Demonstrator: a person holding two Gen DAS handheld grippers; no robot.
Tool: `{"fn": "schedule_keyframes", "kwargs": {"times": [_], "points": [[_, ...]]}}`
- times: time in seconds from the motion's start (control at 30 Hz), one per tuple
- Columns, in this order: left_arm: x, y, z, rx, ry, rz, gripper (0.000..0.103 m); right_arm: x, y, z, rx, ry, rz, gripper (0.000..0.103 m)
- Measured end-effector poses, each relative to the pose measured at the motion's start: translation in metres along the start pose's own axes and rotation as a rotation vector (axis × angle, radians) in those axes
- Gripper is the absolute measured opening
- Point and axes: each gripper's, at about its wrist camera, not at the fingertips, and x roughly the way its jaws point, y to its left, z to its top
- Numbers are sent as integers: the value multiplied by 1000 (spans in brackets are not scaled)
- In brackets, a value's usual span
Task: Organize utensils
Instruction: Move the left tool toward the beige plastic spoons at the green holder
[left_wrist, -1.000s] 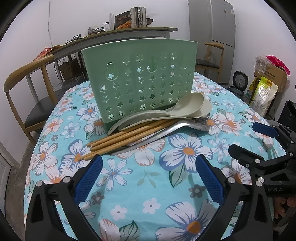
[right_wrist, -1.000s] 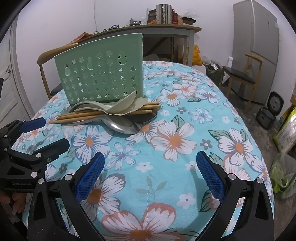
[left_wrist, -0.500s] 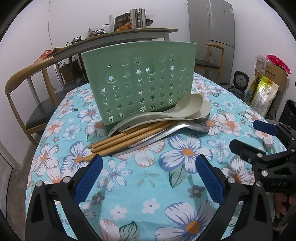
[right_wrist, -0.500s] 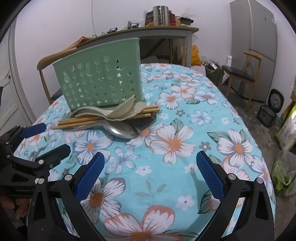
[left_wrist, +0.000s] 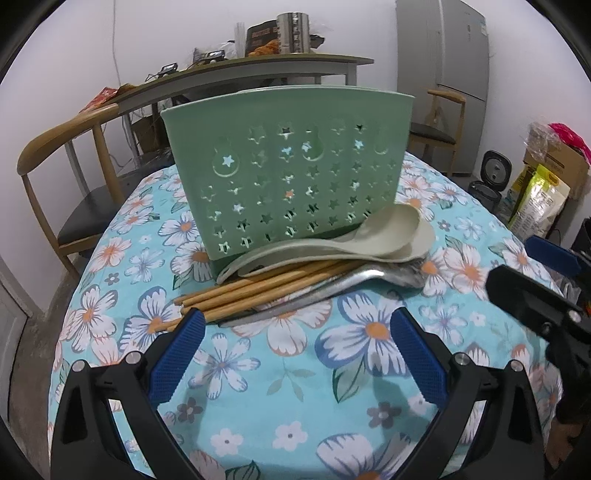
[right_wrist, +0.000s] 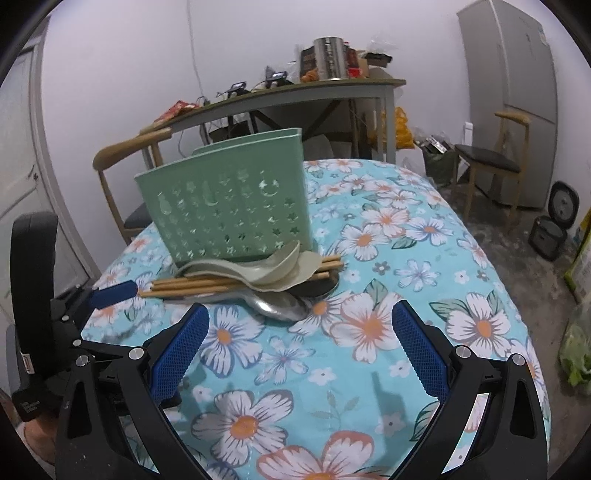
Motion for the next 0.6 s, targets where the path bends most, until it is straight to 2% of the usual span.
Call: {"fn": "schedule_keyframes", "kwargs": {"times": [0.2,0.43,0.6], "points": [[4,6,18,-67,-4,3,97,-2,-20,11,90,-5,-19,95],[12,1,29,-108,-9,-25,90,1,-50,18,252,13,53,95],[17,-11,29,-90,0,-61,83,6,-63,19,357,58,128,95]]}}
